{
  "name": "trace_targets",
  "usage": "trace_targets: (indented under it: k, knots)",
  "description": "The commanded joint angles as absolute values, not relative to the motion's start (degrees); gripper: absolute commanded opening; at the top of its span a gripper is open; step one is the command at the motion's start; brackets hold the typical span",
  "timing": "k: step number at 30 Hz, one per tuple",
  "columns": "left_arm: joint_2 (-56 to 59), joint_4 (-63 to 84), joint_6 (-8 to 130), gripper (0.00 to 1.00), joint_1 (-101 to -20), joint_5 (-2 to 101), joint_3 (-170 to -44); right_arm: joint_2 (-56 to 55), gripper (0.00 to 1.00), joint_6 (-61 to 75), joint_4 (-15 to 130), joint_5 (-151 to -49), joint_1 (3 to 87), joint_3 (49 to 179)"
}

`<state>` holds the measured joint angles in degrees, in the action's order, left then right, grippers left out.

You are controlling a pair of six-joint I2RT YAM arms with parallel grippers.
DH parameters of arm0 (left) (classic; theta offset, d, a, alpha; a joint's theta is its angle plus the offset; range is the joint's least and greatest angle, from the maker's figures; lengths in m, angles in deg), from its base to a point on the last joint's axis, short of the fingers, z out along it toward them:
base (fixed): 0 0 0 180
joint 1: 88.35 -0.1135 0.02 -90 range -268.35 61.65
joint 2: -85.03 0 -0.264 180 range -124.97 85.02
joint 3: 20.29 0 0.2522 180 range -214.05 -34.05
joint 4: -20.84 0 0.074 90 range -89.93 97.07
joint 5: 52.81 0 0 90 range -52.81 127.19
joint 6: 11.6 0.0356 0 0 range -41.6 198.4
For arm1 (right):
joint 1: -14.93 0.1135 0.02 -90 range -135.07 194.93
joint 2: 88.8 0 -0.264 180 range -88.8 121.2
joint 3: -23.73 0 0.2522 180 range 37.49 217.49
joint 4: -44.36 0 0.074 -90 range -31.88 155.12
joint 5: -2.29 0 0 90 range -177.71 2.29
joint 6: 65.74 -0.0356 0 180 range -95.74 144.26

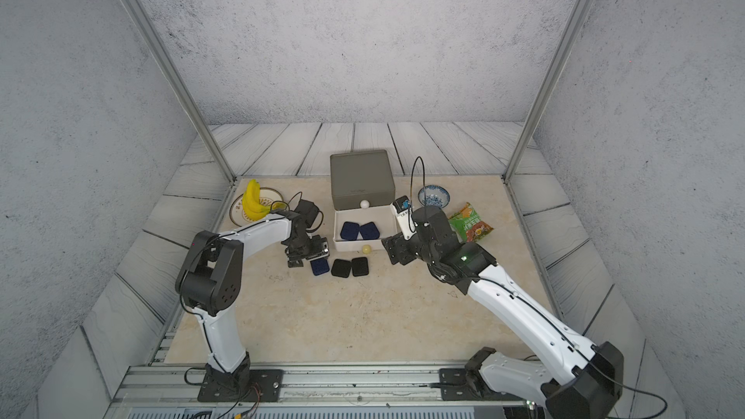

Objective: Place the brooch boxes into the drawer by color
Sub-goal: Pick up the brooch box from the center of the board.

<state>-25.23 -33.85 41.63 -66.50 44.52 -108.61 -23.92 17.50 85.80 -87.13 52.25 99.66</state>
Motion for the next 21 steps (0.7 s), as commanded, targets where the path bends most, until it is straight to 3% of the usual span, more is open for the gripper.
trace_targets:
  k: [1, 10, 17, 21]
  knots:
    - [-26.46, -35.39, 41.23, 0.88, -65.94, 43.88, -110.29, -24.41, 0.86, 18.29, 86.66, -87.19, 52.15, 99.63]
    - [-26.03, -36.67, 41.79, 0.68, -65.93, 42.95, -109.71, -24.23, 0.86, 18.15, 86.73, -87.45, 52.18, 99.8]
    - [-25.45, -36.78, 42.41, 0.67, -65.94, 42.83, -107.85, -24.12, 0.86, 17.98, 87.0, -87.98, 52.18, 100.14]
    - [-25.39, -36.54, 42.64, 0.73, -65.94, 43.49, -107.44, -24.37, 0.86, 17.97, 87.6, -87.72, 52.14, 100.25]
